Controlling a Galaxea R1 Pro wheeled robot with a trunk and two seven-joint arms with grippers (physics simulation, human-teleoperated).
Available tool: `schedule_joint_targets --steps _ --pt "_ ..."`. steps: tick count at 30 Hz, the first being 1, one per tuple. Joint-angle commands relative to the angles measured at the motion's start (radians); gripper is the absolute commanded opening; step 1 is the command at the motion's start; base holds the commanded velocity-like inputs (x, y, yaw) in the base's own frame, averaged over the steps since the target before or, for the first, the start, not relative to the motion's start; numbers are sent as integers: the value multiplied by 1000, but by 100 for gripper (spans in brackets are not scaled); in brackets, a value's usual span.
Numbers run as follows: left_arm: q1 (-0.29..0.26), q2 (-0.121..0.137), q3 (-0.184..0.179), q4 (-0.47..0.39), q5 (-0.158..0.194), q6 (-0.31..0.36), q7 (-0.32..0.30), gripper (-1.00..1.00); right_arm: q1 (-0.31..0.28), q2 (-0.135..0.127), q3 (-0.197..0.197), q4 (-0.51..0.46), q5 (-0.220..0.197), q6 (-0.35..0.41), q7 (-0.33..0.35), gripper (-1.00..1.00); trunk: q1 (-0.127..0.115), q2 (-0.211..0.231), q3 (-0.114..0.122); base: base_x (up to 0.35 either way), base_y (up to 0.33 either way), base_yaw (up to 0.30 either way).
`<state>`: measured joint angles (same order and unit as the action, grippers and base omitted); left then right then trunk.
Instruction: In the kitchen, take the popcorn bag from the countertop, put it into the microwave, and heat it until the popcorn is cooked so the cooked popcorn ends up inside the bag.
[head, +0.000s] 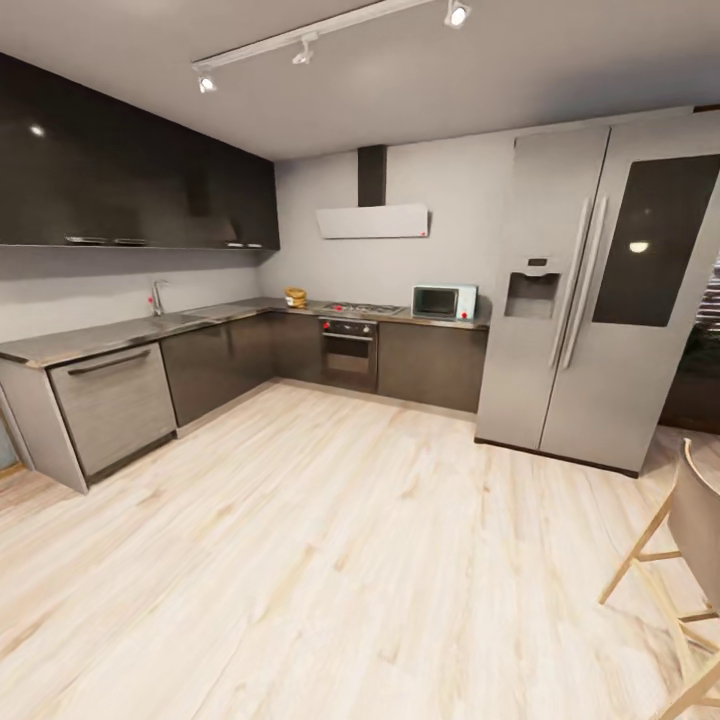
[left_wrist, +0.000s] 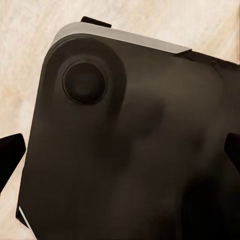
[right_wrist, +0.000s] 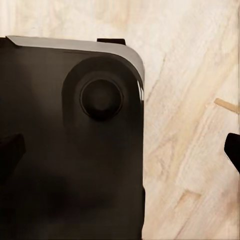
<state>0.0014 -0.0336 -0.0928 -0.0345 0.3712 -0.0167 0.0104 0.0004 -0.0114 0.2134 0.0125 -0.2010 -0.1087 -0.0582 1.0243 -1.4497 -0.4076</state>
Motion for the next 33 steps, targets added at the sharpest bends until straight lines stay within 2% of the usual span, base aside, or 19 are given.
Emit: schedule_joint_targets --steps 1,10,12,16,33 --pt "0 0 -8 -1 9 -2 1 100 0 0 10 1 -9 -5 -1 100 1 0 -1 325 0 0" --pt "0 0 -8 -5 8 6 0 100 0 1 7 1 -9 -5 -2 100 1 0 -1 325 0 0" --pt "0 4 -8 -20 5 64 0 100 0 2 8 1 -7 -5 -1 100 1 0 -1 325 0 0" --pt "0 20 -7 -50 5 93 0 100 0 3 6 1 -9 -5 -1 100 1 0 -1 325 46 0" --pt "0 20 -6 -38 9 81 2 100 0 3 12 1 -4 -9 0 100 1 0 -1 325 79 0"
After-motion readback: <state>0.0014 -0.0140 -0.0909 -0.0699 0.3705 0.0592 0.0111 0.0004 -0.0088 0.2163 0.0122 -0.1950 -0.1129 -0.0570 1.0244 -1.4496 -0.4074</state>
